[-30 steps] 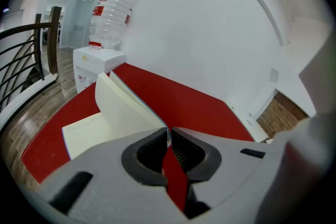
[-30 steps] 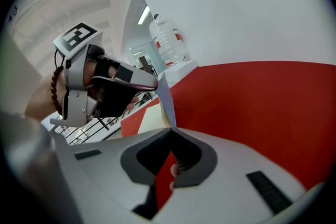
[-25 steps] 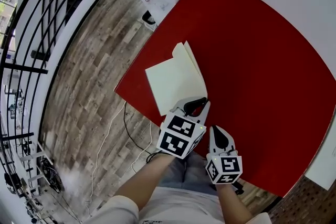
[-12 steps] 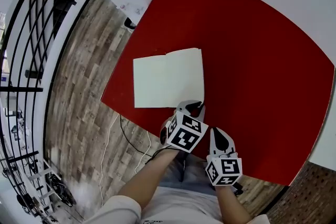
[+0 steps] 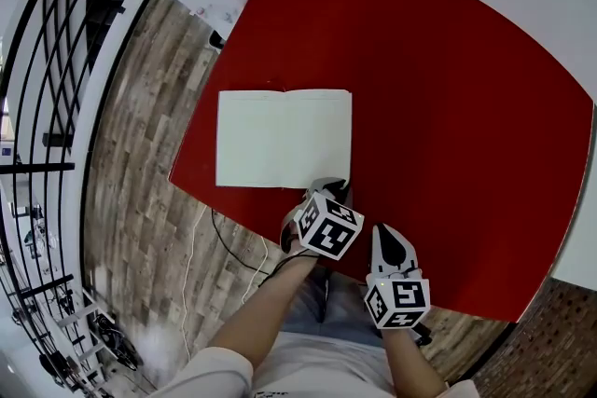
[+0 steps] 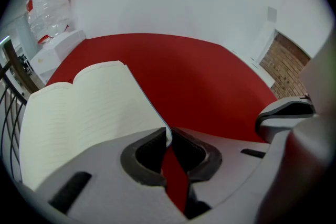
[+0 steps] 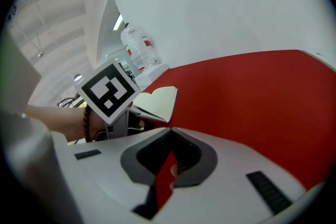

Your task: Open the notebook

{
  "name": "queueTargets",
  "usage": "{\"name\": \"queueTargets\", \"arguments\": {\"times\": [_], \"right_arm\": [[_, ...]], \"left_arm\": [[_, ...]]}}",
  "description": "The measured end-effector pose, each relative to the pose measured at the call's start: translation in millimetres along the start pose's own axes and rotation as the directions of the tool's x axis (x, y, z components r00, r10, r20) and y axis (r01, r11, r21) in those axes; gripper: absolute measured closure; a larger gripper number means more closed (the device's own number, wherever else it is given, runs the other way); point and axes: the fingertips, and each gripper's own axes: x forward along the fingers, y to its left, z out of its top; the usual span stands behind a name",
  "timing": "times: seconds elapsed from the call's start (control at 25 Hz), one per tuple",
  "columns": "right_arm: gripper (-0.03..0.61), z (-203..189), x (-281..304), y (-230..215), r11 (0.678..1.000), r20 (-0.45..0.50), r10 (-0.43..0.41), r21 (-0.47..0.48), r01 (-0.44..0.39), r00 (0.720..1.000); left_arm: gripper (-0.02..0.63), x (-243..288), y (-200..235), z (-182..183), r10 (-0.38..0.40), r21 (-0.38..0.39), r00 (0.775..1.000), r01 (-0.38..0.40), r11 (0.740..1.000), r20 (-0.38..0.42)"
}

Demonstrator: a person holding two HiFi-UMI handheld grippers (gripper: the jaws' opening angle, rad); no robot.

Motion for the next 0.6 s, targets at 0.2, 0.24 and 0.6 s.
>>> {"name": "queueTargets", "arguments": {"times": [0.2, 0.24, 0.6], "right_arm": [[0.572, -0.7, -2.1, -4.0, 1.0, 0.001, 0.001, 0.006, -0.001, 1.0], [0.572, -0.5, -2.3, -3.7, 1.0, 0.001, 0.001, 0.008, -0.001, 1.0], [0.572, -0.8, -5.7, 0.4, 1.0, 0.006, 0.01, -0.002, -0.01, 1.0]], "left_arm": [[0.562, 1.8, -7.1, 0.3, -0.011, 0.027, 1.0, 0.011, 1.0, 0.0], [0.554, 1.6, -8.1, 0.3, -0.019, 0.023, 1.0, 0.019, 1.0, 0.001], [0.543, 0.4, -7.6, 2.2, -0.065, -0.086, 0.997, 0.069, 0.994, 0.05]]}}
